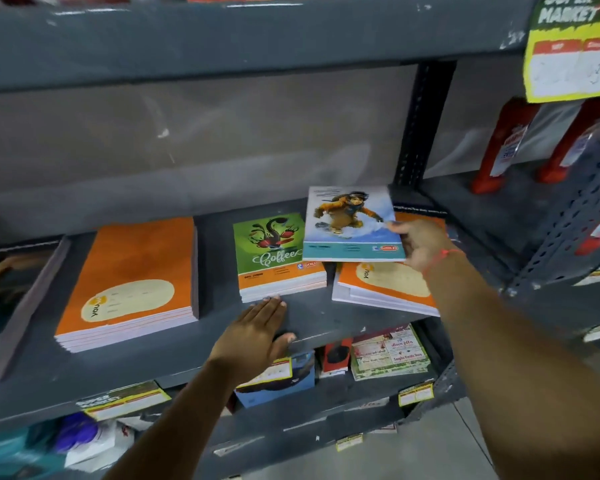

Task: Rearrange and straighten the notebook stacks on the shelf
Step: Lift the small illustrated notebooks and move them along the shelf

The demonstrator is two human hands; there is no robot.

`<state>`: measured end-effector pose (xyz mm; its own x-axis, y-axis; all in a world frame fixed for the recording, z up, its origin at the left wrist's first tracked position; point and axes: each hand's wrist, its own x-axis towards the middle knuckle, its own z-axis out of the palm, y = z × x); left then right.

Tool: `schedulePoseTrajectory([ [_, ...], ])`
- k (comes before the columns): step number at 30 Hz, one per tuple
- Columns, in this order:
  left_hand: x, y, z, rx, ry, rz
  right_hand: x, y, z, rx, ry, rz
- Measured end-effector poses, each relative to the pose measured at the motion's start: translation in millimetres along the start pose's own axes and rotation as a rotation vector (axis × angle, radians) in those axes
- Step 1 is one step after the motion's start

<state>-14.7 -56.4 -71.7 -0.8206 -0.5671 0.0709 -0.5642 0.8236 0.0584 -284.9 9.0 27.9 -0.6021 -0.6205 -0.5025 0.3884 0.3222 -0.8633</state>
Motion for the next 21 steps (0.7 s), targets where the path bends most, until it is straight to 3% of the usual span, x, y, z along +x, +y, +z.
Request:
schedulePoseTrajectory([
  [8, -7.8, -15.6, 7.8, -0.009, 0.07, -0.02, 14.0, 16.3, 109.5, -0.115, -0.168, -0.005],
  [13, -7.6, -20.3, 21.1, -0.057, 0.045, -0.016, 27.0, 21.1, 128.3, -0.184, -0.072, -0.053],
  [21, -7.5, -23.1, 24.3, -0.025, 0.044, -0.017, 46.0, 28.9, 137.8, -0.624, 0.089, -0.226],
])
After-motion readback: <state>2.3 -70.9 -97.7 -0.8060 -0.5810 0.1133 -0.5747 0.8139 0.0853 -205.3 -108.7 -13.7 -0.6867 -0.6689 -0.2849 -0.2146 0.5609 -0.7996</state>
